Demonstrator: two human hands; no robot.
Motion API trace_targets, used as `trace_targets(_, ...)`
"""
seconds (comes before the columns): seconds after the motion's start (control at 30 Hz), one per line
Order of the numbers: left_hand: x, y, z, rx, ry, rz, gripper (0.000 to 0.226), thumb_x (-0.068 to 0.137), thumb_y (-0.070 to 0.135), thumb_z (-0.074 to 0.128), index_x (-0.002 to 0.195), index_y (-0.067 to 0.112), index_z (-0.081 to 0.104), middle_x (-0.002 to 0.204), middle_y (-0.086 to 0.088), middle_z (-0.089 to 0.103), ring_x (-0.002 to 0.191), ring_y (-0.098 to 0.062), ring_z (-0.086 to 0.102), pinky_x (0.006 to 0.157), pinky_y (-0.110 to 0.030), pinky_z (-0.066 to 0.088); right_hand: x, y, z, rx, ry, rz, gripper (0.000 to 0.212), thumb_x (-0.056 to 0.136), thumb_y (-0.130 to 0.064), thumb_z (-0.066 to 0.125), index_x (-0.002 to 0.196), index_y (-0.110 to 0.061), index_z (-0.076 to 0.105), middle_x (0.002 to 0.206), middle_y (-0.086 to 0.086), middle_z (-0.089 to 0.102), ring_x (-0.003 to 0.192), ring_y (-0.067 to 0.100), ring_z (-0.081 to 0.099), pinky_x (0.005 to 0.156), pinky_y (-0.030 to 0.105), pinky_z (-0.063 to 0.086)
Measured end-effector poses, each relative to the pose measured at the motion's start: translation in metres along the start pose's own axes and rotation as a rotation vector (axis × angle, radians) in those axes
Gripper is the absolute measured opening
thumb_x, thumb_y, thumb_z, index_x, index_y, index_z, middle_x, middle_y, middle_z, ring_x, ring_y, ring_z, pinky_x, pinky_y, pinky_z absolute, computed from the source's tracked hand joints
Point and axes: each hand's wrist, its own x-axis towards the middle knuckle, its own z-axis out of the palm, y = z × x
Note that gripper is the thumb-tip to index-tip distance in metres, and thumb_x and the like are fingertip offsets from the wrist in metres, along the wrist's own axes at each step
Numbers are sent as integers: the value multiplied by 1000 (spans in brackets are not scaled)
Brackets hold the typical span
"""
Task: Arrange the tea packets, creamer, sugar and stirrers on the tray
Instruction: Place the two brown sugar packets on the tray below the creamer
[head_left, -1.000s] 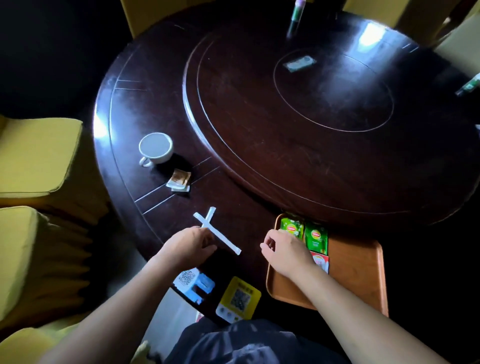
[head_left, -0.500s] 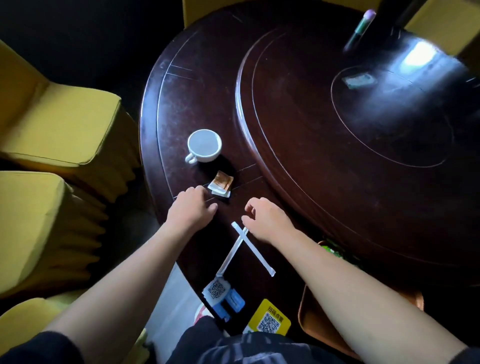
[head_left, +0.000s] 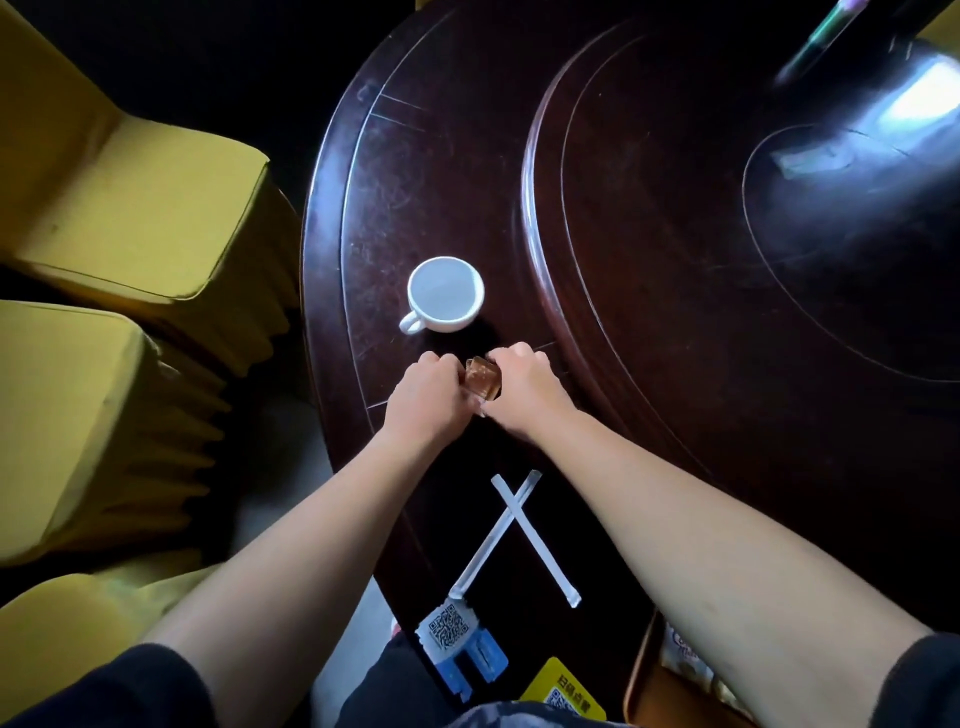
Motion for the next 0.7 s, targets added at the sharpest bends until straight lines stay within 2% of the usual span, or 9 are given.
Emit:
trace_targets(0.13,2,1,2,-80,10,-8,24,82,39,65,98,22,61,101,-5,63,97,-30,61,77,-39,46,0,-1,0,65,-38,24,49,79,-24,70,126,-21,56,123,10,56,120,33,50,96,50,49)
trace_targets(0.23,-4,0,2,-151,7,24,12,82,32,64,91,25,61,92,-1,69,90,-25,63,74,-36,48,-7,1,3,174,-66,42,22,80,-17,62,101,-18,61,106,9,67,103,33,62,86,43,52)
trace_targets(0.3,-11,-2,-1,-215,3,46,9,83,30,66,89,24,62,84,5,70,84,-19,64,73,-35,51,-16,3,3,276,-61,61,7,81,-14,60,85,-18,56,90,4,65,90,31,63,76,37,49)
trace_targets(0.4,-24,-6,-5,-297,-34,66,8,85,30,69,89,26,64,79,9,69,79,-11,64,75,-33,52,-37,4,0,456,-68,117,4,84,-18,58,84,-20,62,74,-3,63,73,21,61,65,32,48)
trace_targets(0.47,-33,-7,-5,-339,-58,94,9,85,28,72,90,25,66,80,8,71,78,-10,64,76,-31,52,-54,6,1,579,-58,169,12,81,-22,57,87,-20,68,70,-3,66,65,18,61,67,36,55)
trace_targets(0.57,-49,-3,-7,-408,-97,118,8,85,26,73,88,22,67,76,9,69,69,-5,60,69,-25,47,-83,13,2,721,-29,239,17,78,-25,60,89,-20,71,81,9,74,67,19,67,75,47,62)
trace_targets(0.63,-60,2,-8,-485,-125,117,6,86,26,71,87,21,69,70,11,66,59,1,53,62,-20,43,-104,20,2,799,-20,273,17,80,-29,65,91,-19,73,88,12,76,71,18,68,75,44,61)
trace_targets(0.7,-72,8,-8,-571,-149,96,7,88,27,70,86,20,71,66,11,66,52,3,52,55,-15,41,-125,29,2,909,-2,310,17,82,-31,70,90,-16,73,84,7,75,75,16,67,71,40,60)
